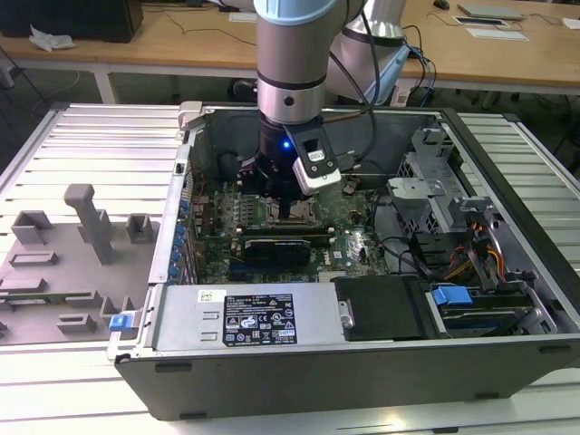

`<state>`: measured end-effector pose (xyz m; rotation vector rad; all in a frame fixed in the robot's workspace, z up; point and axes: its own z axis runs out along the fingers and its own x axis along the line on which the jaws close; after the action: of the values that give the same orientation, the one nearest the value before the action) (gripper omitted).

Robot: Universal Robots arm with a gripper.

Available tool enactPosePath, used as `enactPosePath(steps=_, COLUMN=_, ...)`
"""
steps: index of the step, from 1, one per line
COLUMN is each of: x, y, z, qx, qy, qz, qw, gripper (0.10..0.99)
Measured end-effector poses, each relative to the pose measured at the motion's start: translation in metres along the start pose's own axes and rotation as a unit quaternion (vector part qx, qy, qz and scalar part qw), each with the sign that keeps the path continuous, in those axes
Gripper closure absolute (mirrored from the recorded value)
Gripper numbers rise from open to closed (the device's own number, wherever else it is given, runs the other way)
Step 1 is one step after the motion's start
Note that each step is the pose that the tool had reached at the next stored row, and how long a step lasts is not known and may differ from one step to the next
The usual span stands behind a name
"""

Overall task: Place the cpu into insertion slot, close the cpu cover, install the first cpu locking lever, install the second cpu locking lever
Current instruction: 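Install the second cpu locking lever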

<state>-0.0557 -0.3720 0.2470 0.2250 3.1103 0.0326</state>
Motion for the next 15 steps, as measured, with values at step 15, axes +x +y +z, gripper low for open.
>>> enactPosePath(steps=15, x=0.0014, y=-0.0012, z=0.0136, qx=-0.0243, qy=0.0055, qz=-0.11, qw=0.9936, gripper=0.98)
